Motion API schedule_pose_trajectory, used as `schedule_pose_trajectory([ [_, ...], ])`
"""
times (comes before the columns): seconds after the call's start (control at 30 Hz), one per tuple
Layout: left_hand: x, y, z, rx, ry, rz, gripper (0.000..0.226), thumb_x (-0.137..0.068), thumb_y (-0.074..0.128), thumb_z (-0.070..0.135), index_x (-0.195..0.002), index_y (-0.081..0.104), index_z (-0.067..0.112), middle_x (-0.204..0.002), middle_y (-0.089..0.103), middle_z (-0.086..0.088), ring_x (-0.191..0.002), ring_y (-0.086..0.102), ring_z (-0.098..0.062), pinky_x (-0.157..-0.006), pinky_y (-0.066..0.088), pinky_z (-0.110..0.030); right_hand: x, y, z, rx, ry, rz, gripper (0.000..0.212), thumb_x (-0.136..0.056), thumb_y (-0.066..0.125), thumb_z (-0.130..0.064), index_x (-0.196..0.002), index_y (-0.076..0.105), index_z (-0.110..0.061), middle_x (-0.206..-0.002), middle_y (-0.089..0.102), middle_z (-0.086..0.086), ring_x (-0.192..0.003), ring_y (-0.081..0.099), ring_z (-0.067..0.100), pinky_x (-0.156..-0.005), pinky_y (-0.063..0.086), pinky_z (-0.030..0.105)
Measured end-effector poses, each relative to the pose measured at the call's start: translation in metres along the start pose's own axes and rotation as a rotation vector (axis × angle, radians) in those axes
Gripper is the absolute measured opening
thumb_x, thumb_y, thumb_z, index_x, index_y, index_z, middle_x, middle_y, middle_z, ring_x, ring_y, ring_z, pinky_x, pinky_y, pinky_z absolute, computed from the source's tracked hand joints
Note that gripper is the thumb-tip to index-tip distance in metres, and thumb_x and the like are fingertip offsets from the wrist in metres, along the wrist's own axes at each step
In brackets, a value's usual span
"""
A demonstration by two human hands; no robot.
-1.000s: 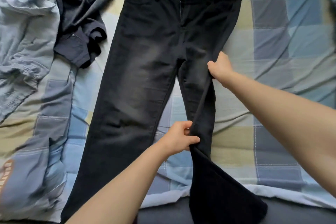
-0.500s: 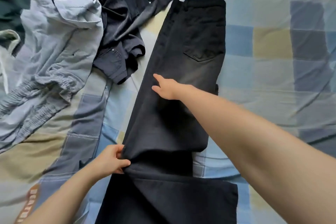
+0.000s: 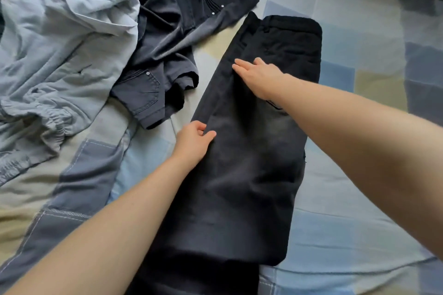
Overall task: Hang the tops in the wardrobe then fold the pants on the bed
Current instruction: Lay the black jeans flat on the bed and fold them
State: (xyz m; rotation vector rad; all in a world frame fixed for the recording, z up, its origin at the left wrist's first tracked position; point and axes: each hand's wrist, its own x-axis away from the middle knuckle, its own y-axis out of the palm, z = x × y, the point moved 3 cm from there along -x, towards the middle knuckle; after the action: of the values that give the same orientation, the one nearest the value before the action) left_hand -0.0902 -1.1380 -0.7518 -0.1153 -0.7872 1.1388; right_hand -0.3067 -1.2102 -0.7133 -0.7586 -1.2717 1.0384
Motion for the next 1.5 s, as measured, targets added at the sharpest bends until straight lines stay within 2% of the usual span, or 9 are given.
schedule_pose_trajectory([
  [0.13,0.0,0.001,0.001,-0.089,0.249,0.153,0.005,-0.086,0.069,0.018,-0.09,0.067,0.019,-0.073,0.059,0.017,-0.072,0.058,-0.007,-0.07,0.039,-0.014,-0.017,-0.006,0.001,0.162,0.025,0.081,0.056,-0.089,0.052,0.002,-0.138,0.033,-0.015,-0.143,0.034,0.003,-0.125,0.035,0.031,-0.071,0.041,0.041],
  [0.3,0.001,-0.02,-0.005,-0.032,0.308,0.206,0.019,-0.083,0.073,0.012,-0.08,0.061,0.026,-0.07,0.059,0.024,-0.065,0.055,0.015,-0.063,0.036,0.002,-0.022,-0.02,0.028,0.136,0.192,0.139,0.041,-0.085,0.059,-0.001,-0.123,0.046,-0.011,-0.137,0.029,0.011,-0.116,0.038,0.037,-0.066,0.039,0.038],
  [0.43,-0.008,-0.042,-0.007,-0.061,0.271,0.25,0.016,-0.081,0.075,0.013,-0.079,0.062,0.022,-0.074,0.063,0.01,-0.069,0.058,-0.002,-0.063,0.037,-0.004,-0.03,-0.039,0.021,0.043,0.121,0.301,0.032,-0.083,0.053,0.011,-0.113,0.049,-0.001,-0.128,0.037,0.019,-0.102,0.049,0.037,-0.061,0.039,0.039],
  [0.67,-0.021,-0.035,-0.03,-0.059,0.072,0.007,0.014,-0.079,0.075,0.013,-0.089,0.067,0.02,-0.091,0.071,0.002,-0.09,0.065,-0.016,-0.081,0.047,-0.028,-0.059,-0.027,0.003,0.094,0.017,0.109,0.036,-0.092,0.042,0.009,-0.127,0.047,0.005,-0.137,0.038,0.024,-0.138,0.027,0.037,-0.112,0.032,0.043],
  [1.0,-0.027,-0.03,-0.042,0.08,0.04,-0.078,0.028,-0.068,0.084,0.005,-0.089,0.068,0.014,-0.088,0.074,0.002,-0.087,0.071,-0.018,-0.086,0.056,-0.036,-0.068,-0.031,-0.009,0.064,-0.07,0.034,0.052,-0.09,0.037,0.009,-0.142,0.033,0.002,-0.149,0.028,0.023,-0.141,0.018,0.04,-0.116,0.02,0.045],
  [1.1,-0.029,-0.031,-0.043,0.047,0.03,-0.087,0.028,-0.068,0.085,0.008,-0.089,0.067,0.014,-0.087,0.074,0.001,-0.086,0.071,-0.019,-0.086,0.056,-0.038,-0.035,-0.021,0.008,-0.405,-0.006,0.285,0.073,-0.085,0.042,0.013,-0.15,0.025,-0.015,-0.157,0.02,0.009,-0.145,0.017,0.031,-0.115,0.027,0.038],
  [1.23,-0.026,-0.032,-0.038,-0.005,0.011,-0.085,0.028,-0.069,0.086,0.012,-0.09,0.067,0.012,-0.088,0.074,-0.001,-0.087,0.071,-0.022,-0.086,0.056,-0.041,0.056,0.026,0.05,-0.774,0.438,0.686,0.039,-0.09,0.048,-0.007,-0.129,0.049,-0.01,-0.12,0.053,0.01,-0.111,0.049,0.026,-0.093,0.039,0.029],
  [1.37,-0.023,-0.034,-0.035,0.136,-0.099,-0.082,0.036,-0.08,0.078,0.034,-0.074,0.059,0.004,-0.066,0.058,-0.001,-0.061,0.052,-0.022,-0.058,0.044,-0.029,0.131,0.096,0.063,-1.156,0.88,0.376,0.025,-0.096,0.049,-0.031,-0.101,0.055,-0.007,-0.1,0.064,0.016,-0.093,0.06,0.031,-0.081,0.046,0.039],
  [1.5,-0.015,-0.033,-0.04,0.342,-0.209,-0.079,0.03,-0.091,0.066,0.025,-0.067,0.054,0.014,-0.068,0.051,-0.009,-0.066,0.046,-0.019,-0.063,0.039,-0.026,0.158,0.117,0.025,-1.349,0.779,-0.029,0.04,-0.098,0.045,-0.043,-0.078,0.053,-0.008,-0.074,0.054,0.014,-0.065,0.051,0.026,-0.058,0.046,0.036],
])
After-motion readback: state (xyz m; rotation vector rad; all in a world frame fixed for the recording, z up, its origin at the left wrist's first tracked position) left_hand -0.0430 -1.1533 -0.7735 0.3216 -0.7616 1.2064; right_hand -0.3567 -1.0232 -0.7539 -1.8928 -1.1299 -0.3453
